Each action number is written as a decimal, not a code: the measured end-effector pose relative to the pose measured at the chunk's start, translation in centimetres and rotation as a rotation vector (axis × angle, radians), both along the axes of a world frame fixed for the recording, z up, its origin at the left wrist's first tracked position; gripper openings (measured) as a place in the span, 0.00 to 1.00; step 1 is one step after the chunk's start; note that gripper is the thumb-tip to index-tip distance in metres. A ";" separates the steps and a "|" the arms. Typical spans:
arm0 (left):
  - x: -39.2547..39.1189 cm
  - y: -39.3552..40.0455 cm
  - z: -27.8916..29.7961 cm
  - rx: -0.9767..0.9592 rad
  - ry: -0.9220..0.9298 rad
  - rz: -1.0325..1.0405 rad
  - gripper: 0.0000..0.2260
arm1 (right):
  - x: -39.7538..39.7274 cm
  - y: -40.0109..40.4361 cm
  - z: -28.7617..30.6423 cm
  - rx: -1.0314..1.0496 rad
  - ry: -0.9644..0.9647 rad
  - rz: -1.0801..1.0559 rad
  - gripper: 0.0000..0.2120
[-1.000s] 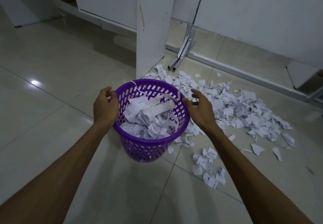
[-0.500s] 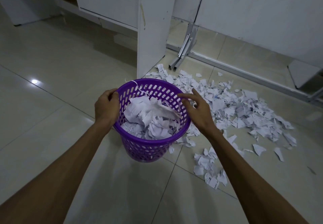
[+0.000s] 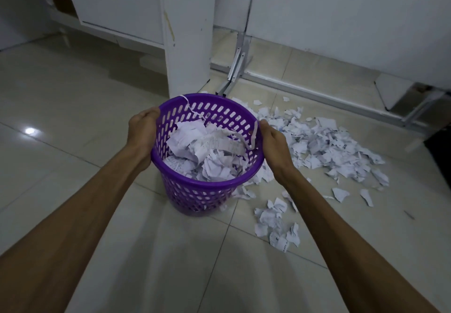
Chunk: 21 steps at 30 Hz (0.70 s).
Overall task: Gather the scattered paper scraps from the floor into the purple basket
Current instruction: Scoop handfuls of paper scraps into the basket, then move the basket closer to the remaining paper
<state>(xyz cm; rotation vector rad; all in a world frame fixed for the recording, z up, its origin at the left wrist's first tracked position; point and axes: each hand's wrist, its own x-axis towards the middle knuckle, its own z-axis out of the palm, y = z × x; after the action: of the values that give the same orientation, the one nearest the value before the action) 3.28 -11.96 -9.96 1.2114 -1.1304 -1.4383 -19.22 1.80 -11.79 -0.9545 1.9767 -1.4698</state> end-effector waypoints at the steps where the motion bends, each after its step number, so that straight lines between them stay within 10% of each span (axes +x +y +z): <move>1: -0.8 0.4 0.7 -0.007 0.022 -0.023 0.11 | -0.6 0.6 0.7 -0.005 -0.005 -0.024 0.22; 21: -28.6 17.8 -0.2 0.110 0.162 -0.512 0.15 | -20.2 24.7 3.5 0.026 0.024 -0.570 0.19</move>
<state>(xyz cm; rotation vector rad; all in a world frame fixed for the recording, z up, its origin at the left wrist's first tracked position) -25.29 5.88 -10.17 0.8885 -1.3190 -1.9655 -39.40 26.54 -8.30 -0.4039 2.4018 -1.7139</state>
